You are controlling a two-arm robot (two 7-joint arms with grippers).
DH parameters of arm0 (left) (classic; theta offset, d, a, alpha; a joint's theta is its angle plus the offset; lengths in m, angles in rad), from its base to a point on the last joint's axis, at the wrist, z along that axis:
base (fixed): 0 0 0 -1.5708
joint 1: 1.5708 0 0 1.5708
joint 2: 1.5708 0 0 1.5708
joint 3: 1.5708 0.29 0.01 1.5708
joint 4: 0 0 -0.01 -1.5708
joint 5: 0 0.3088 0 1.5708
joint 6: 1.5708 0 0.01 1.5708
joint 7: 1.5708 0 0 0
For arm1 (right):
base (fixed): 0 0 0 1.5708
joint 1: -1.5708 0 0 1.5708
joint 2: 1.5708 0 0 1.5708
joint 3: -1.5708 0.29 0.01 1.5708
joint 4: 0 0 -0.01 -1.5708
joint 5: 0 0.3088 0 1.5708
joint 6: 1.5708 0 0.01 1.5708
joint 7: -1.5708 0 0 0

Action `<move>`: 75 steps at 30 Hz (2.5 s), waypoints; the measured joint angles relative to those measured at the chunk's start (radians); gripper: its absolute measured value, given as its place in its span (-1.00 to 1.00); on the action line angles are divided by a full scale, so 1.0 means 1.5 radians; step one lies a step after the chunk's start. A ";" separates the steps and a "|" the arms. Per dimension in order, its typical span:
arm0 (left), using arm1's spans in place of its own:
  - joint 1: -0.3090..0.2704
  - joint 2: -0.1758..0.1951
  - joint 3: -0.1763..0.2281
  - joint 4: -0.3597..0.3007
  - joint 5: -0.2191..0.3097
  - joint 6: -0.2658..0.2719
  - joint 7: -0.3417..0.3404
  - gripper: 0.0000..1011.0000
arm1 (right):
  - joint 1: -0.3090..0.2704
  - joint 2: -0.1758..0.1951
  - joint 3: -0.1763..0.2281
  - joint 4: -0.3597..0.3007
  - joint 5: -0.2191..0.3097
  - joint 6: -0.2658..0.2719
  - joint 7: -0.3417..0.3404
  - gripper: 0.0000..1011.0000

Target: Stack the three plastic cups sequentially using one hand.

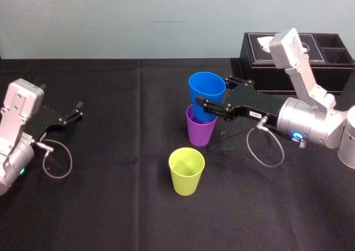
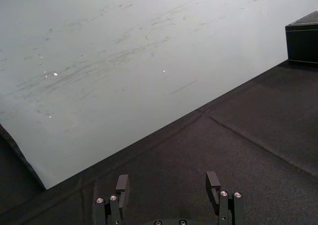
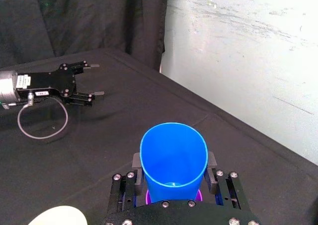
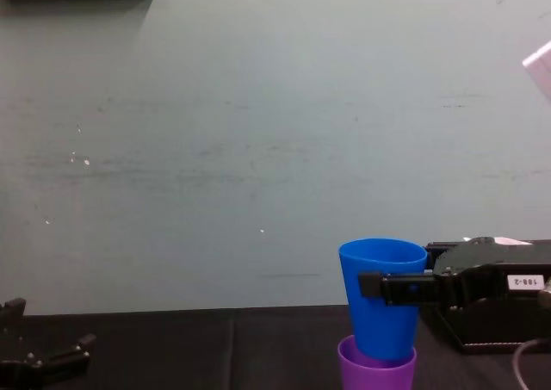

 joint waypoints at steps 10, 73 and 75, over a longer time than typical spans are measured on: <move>0.000 0.000 0.000 0.000 0.000 0.000 0.000 1.00 | 0.009 -0.007 -0.007 0.025 -0.006 -0.006 0.007 0.42; 0.000 0.000 0.000 0.000 0.000 0.000 0.000 1.00 | 0.001 -0.013 -0.012 0.049 -0.007 -0.022 0.018 0.98; 0.000 0.000 0.000 0.000 0.000 0.000 0.000 1.00 | 0.001 -0.013 -0.012 0.049 -0.007 -0.022 0.018 0.98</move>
